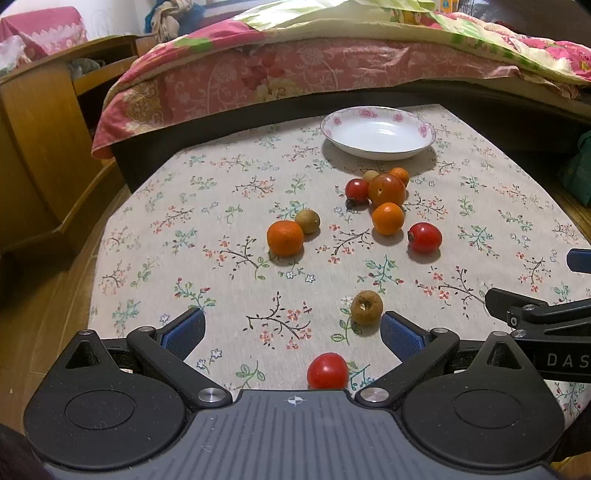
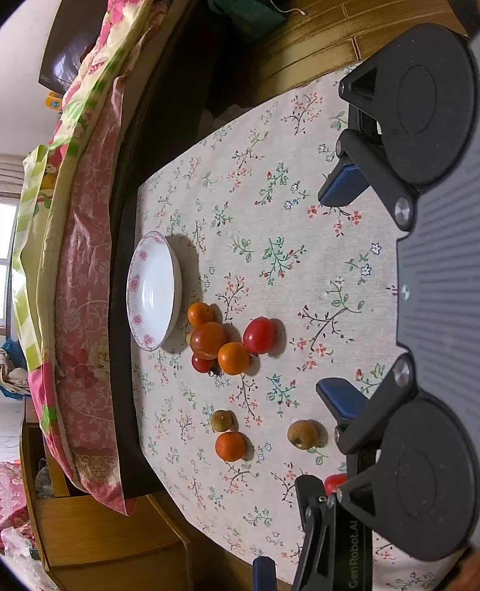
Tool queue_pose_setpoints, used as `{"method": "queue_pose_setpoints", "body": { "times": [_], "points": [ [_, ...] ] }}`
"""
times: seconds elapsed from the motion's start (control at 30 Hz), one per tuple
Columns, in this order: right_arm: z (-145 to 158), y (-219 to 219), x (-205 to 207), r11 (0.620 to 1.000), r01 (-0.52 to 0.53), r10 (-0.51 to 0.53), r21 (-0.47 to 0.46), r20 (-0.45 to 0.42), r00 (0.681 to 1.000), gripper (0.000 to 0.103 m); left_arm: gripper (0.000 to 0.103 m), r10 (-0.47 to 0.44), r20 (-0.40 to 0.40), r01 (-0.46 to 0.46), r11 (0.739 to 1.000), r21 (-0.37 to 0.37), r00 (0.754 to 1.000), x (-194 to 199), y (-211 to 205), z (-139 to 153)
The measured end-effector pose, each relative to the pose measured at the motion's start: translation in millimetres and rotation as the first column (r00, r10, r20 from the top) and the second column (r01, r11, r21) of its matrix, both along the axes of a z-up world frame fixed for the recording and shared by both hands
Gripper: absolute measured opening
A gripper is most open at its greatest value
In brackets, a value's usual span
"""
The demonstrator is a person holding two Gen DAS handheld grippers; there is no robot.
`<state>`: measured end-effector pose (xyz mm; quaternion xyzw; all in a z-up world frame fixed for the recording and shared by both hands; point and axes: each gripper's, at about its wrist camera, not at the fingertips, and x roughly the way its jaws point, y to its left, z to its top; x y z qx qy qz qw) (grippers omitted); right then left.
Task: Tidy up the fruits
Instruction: 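Move the left tool toward the red cherry tomato and the right tool toward the brown fruit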
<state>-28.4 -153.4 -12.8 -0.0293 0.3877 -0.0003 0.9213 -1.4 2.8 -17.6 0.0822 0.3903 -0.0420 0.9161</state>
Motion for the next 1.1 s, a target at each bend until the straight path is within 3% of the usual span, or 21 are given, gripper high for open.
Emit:
{"method": "queue_pose_setpoints", "body": {
  "times": [1.1],
  "points": [
    [0.3,-0.3,2.4,1.000,-0.003,0.003,0.006,-0.025,1.000,0.099,0.101,0.000,-0.018,0.000,1.000,0.008,1.000,-0.1,-0.8,-1.8]
  ]
}}
